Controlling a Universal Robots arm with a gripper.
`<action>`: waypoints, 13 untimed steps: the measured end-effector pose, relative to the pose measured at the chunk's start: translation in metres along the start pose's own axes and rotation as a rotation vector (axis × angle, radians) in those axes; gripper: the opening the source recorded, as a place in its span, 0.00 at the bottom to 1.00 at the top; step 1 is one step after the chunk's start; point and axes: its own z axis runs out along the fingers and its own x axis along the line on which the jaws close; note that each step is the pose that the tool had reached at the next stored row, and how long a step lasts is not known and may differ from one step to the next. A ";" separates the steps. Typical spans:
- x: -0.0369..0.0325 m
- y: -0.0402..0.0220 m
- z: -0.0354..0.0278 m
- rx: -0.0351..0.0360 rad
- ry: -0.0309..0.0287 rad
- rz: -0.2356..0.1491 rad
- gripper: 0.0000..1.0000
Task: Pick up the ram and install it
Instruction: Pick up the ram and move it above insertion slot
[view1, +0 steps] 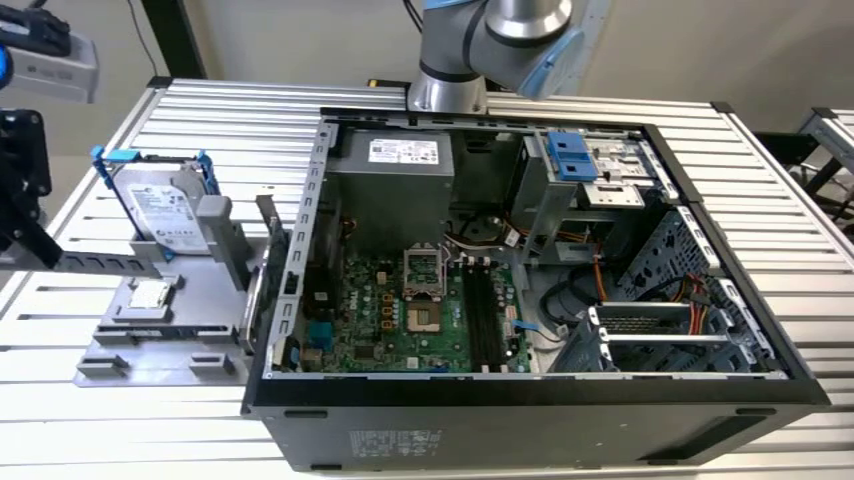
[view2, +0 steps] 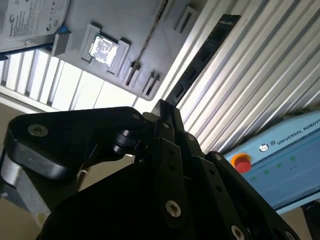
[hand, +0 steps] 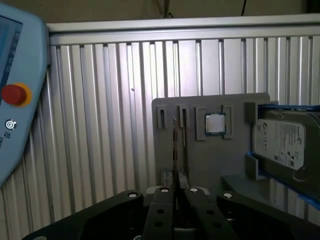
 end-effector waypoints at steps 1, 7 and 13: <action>-0.0001 0.0000 -0.0046 0.0002 -0.0001 0.000 0.00; -0.0009 0.0001 -0.0315 0.0000 -0.0001 0.000 0.00; -0.0011 0.0000 -0.0411 -0.0004 -0.0022 -0.001 0.00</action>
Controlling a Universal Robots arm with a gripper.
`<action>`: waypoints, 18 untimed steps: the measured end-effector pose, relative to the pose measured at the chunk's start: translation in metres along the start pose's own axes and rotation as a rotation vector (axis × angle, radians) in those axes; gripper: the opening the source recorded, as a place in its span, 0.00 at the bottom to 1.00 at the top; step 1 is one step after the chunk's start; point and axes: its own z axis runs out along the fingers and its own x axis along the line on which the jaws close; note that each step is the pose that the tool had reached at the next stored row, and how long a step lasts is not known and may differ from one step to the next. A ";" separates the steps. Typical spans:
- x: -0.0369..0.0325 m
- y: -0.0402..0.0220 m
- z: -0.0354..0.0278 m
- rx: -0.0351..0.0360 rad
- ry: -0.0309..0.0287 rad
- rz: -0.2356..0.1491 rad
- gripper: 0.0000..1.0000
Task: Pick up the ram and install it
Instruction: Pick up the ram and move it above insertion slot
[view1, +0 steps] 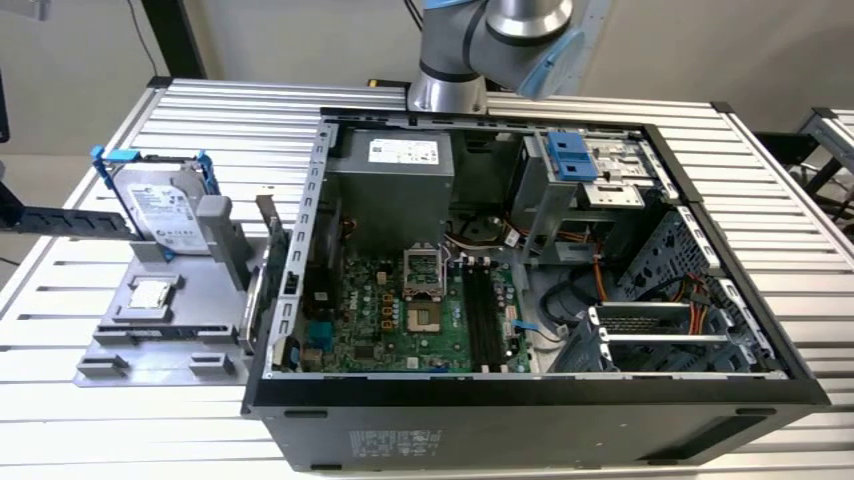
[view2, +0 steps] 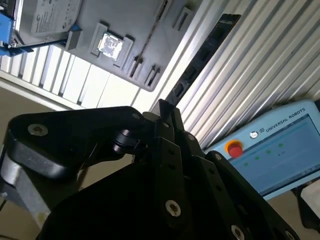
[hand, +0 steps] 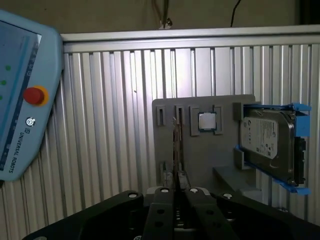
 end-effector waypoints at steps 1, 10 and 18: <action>0.0000 0.0000 -0.0001 -0.0003 0.0005 0.000 0.00; -0.0019 -0.0304 0.0000 -0.0003 0.0007 -0.001 0.00; -0.0041 -0.0666 0.0000 -0.0004 0.0007 -0.001 0.00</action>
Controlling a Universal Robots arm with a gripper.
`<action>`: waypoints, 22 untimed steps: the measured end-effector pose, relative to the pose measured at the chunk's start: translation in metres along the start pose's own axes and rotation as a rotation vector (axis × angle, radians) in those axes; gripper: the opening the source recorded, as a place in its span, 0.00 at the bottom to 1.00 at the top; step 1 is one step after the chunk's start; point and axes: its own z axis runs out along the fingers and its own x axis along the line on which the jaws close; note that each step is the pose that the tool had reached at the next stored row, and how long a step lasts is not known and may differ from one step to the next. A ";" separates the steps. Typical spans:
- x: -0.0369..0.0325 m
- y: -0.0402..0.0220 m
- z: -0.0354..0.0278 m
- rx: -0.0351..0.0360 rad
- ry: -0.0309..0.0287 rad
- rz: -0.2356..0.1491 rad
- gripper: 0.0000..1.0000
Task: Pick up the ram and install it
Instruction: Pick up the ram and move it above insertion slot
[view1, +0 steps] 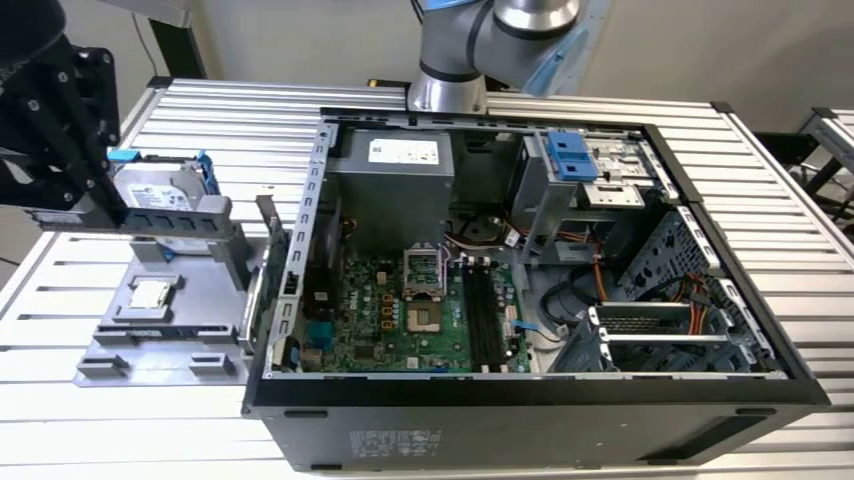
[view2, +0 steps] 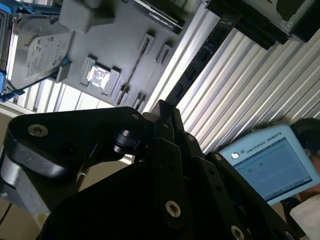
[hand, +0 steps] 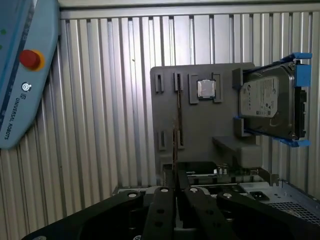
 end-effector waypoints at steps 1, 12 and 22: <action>-0.0003 -0.0046 0.0000 0.0000 0.0000 0.000 0.00; -0.0049 -0.0547 0.0004 0.0000 0.0000 0.000 0.00; -0.0094 -0.0998 0.0009 0.0000 0.0000 0.000 0.00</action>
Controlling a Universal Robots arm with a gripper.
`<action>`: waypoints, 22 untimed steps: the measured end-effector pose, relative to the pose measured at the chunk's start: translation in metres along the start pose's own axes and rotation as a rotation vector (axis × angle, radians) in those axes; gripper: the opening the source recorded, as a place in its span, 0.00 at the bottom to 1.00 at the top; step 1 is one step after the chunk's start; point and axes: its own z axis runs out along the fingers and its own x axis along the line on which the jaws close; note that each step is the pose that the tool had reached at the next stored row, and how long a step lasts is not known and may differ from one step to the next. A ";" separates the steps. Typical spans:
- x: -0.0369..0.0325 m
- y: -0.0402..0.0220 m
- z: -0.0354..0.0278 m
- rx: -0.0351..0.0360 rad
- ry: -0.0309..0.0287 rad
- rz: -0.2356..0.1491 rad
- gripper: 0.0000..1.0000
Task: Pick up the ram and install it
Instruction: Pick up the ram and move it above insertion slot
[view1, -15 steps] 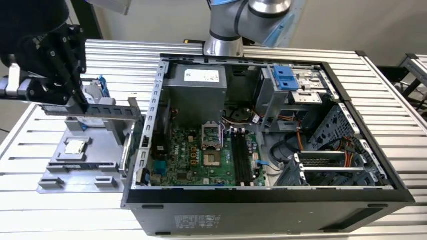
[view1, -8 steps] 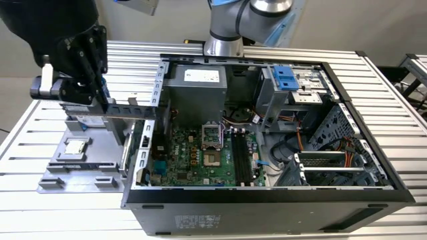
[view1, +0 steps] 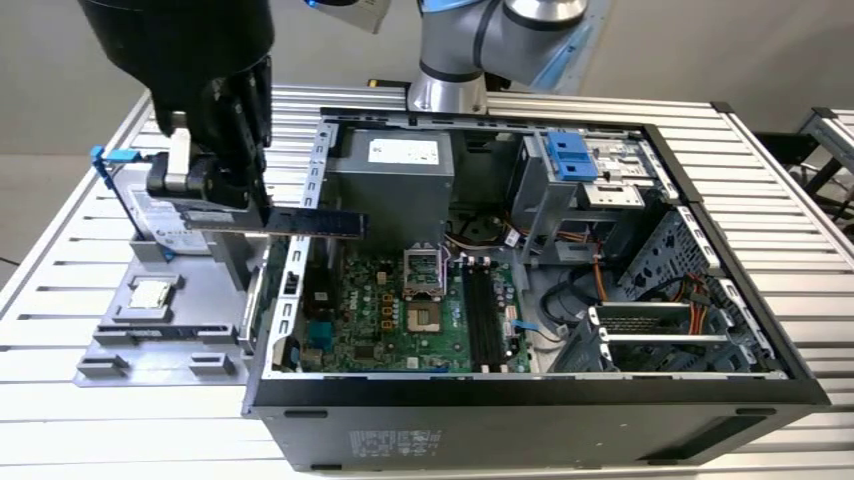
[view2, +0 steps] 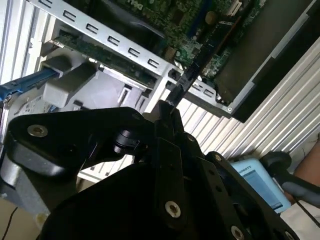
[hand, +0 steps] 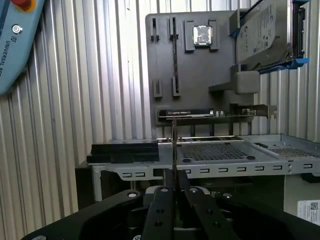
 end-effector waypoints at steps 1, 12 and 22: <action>-0.0005 -0.0046 0.0001 0.0000 0.0000 0.000 0.00; -0.0058 -0.0546 0.0006 0.0000 0.0000 0.000 0.00; -0.0106 -0.0997 0.0011 0.0000 0.0000 0.000 0.00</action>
